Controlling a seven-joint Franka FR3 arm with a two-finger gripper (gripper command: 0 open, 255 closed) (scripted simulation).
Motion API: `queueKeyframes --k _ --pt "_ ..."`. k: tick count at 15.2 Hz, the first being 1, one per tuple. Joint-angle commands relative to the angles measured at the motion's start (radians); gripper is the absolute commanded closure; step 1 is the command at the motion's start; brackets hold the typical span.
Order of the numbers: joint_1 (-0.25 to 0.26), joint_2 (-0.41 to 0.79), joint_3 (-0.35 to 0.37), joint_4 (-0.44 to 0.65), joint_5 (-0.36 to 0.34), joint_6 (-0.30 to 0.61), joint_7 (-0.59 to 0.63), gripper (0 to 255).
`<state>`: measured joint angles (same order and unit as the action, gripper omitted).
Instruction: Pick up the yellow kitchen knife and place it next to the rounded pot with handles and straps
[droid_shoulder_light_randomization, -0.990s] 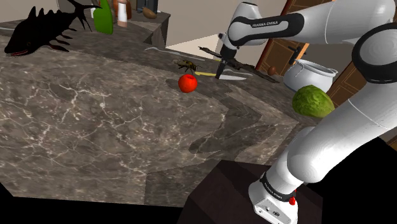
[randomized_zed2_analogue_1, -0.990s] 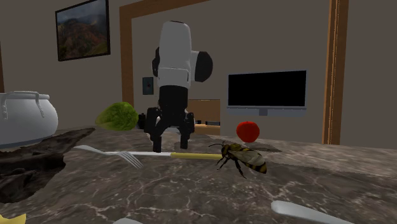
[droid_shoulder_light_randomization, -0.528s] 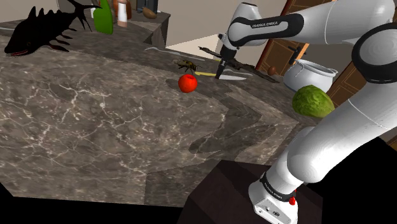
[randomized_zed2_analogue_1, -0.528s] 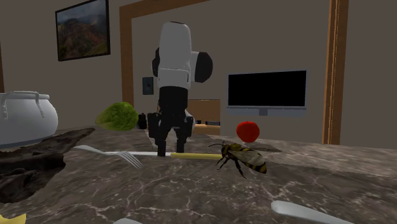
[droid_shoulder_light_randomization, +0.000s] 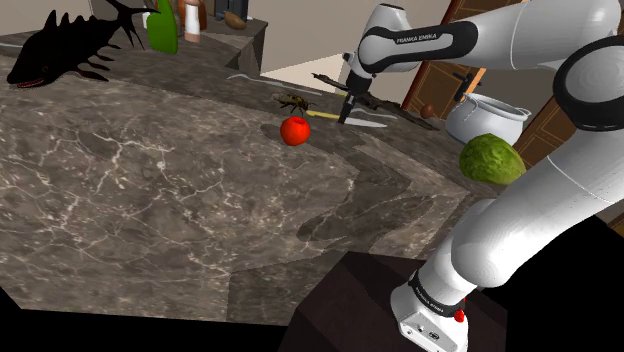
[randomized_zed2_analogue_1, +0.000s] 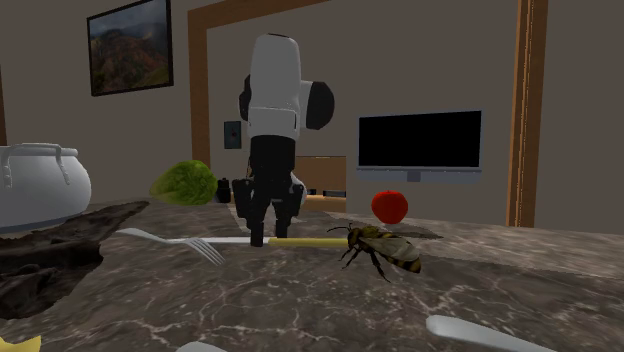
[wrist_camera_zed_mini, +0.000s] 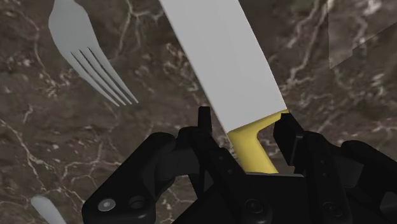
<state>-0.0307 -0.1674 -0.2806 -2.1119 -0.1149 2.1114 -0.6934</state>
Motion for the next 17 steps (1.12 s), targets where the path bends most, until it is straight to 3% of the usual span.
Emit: queueKeyframes --k 1,17 --pt "0.000 0.001 0.000 0.000 0.000 0.000 0.000 255" --pt "0.005 -0.016 0.008 0.198 0.005 -0.215 -0.011 255"
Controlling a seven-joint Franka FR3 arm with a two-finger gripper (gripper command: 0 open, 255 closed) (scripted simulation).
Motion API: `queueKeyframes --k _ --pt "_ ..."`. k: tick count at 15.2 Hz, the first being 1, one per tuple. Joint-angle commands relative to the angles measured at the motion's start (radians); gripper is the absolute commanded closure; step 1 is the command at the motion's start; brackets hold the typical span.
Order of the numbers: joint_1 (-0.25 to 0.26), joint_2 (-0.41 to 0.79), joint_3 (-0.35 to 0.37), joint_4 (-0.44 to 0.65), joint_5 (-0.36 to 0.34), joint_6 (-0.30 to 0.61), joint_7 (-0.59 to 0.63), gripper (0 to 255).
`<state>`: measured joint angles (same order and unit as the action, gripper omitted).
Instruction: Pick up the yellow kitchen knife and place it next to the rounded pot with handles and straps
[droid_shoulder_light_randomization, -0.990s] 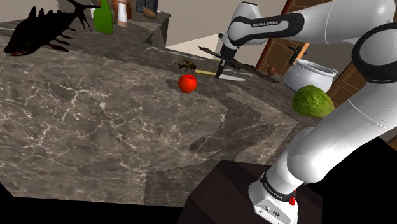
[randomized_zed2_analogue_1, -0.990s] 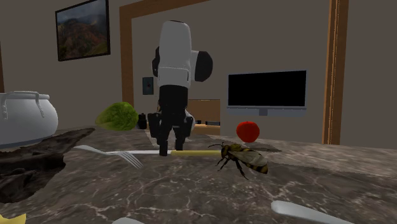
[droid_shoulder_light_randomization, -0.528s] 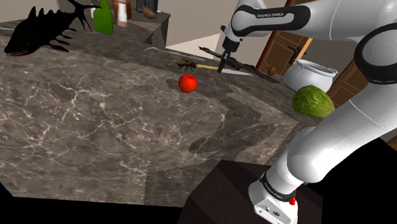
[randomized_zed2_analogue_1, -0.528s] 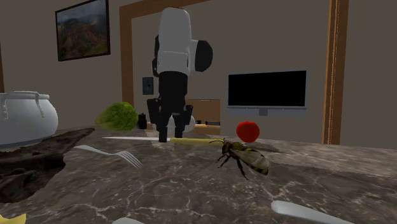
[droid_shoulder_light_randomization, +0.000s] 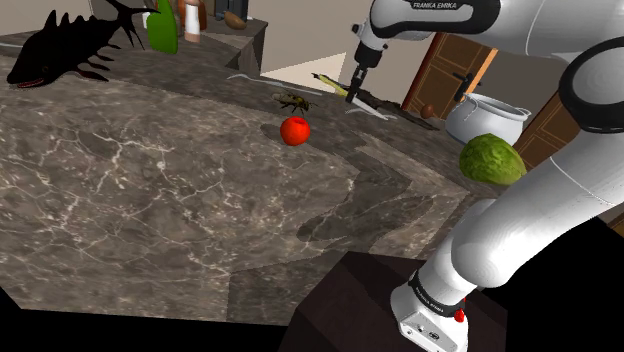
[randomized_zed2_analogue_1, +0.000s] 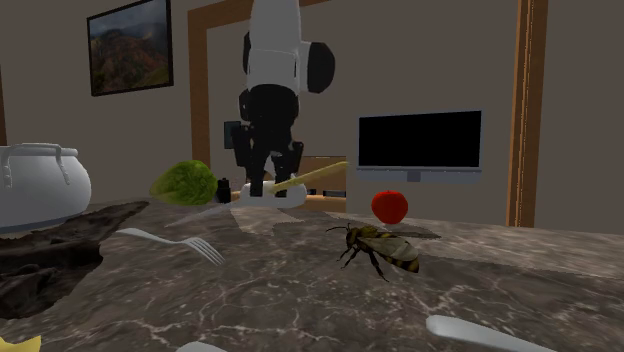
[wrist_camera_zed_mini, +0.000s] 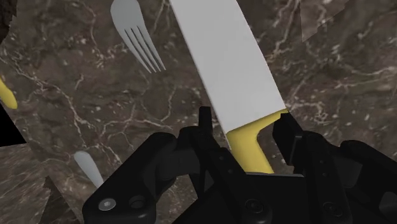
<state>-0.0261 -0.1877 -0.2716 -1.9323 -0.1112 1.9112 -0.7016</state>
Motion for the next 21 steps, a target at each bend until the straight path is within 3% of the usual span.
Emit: queueKeyframes --k 1,21 --pt "0.000 0.005 0.000 0.033 0.002 -0.028 -0.004 255" --pt "0.003 0.074 -0.002 0.380 0.026 -0.307 -0.033 255"
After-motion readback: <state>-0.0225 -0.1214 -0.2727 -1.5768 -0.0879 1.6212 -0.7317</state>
